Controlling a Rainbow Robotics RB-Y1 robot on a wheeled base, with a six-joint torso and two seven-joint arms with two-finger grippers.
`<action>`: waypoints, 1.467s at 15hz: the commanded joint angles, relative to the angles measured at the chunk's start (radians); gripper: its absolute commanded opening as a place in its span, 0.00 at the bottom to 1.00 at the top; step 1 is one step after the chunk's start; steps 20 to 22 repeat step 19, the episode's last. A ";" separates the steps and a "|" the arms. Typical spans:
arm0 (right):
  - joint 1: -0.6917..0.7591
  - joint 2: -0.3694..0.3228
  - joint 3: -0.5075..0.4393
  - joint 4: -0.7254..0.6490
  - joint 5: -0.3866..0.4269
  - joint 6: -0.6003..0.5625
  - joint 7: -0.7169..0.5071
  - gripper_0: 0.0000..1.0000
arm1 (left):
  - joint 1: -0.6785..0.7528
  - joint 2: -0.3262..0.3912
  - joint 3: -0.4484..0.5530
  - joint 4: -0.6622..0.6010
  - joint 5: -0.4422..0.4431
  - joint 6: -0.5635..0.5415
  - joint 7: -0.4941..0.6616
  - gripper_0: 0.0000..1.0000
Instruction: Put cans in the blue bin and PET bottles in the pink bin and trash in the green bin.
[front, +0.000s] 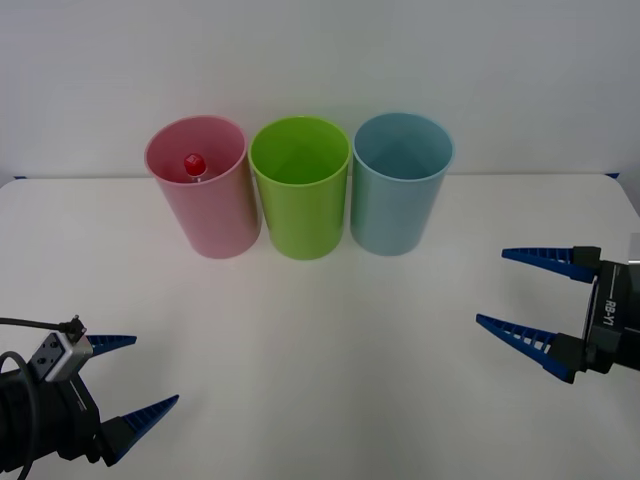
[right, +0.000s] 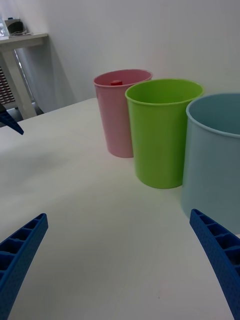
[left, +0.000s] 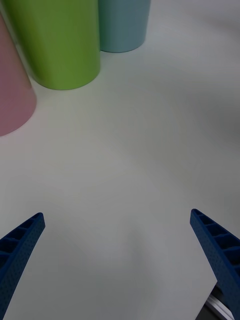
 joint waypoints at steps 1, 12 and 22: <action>0.009 0.000 -0.003 0.000 -0.001 -0.001 0.008 0.97 | 0.000 0.000 0.000 0.000 0.000 0.000 0.000 1.00; 0.060 -0.022 -0.020 -0.044 0.043 -0.049 -0.001 0.98 | 0.000 0.000 0.000 0.000 0.000 0.000 0.000 1.00; 0.060 -0.022 -0.020 -0.044 0.043 -0.049 -0.001 0.97 | 0.000 0.000 0.000 0.000 0.000 0.000 0.000 1.00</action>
